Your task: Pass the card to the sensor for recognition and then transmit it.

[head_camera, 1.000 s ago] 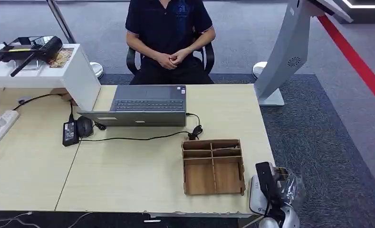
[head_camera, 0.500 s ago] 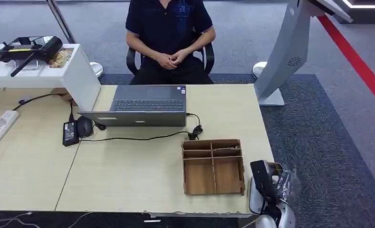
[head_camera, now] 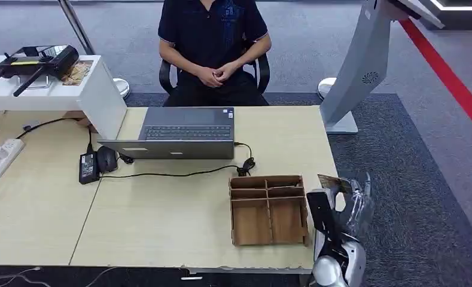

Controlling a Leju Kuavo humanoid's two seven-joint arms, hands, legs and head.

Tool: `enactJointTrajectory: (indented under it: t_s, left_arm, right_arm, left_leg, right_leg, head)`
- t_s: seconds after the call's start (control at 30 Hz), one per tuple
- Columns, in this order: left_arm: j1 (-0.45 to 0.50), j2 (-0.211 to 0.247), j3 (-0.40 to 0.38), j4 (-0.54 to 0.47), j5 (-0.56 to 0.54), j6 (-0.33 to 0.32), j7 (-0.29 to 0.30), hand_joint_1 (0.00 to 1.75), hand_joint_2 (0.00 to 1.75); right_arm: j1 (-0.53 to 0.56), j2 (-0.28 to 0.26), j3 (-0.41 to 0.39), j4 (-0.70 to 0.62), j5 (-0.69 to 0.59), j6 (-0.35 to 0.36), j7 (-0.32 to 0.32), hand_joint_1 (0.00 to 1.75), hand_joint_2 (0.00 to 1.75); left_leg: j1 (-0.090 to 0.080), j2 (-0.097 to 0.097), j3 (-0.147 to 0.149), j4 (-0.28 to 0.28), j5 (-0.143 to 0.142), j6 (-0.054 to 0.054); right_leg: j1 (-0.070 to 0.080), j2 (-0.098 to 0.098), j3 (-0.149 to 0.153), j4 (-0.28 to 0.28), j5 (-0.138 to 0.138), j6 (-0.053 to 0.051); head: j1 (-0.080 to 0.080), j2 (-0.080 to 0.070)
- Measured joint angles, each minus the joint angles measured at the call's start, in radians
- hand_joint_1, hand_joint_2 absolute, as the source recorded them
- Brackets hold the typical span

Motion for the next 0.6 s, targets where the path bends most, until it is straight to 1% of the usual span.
enactJointTrajectory:
  t_s: [0.27,0.4,0.6]
  left_arm:
    - [0.000,0.000,0.000,0.000,0.000,0.000,-0.003,0.00,1.75]
    - [-0.001,0.000,0.000,0.000,0.000,0.000,-0.003,0.00,1.75]
    - [-0.001,0.000,-0.002,0.000,-0.003,0.000,-0.014,0.00,1.75]
  right_arm:
    - [0.004,0.013,0.041,-0.117,-0.017,0.000,0.002,1.75,1.75]
    - [0.004,0.013,0.069,-0.148,-0.040,0.000,0.005,1.75,1.75]
    - [-0.019,0.016,0.136,-0.169,-0.063,0.001,0.031,1.75,1.75]
  left_leg:
    - [0.000,0.000,0.000,0.000,0.000,0.000]
    - [0.000,0.000,0.000,0.000,0.000,0.000]
    - [0.000,0.000,0.000,0.000,0.000,0.000]
  right_leg:
    - [0.000,0.000,0.000,0.000,0.000,0.000]
    - [0.000,0.000,0.000,0.000,0.000,0.000]
    - [0.000,0.000,0.000,0.000,0.000,0.000]
  head:
    - [0.000,0.000]
    - [0.000,0.000]
    - [0.000,0.000]
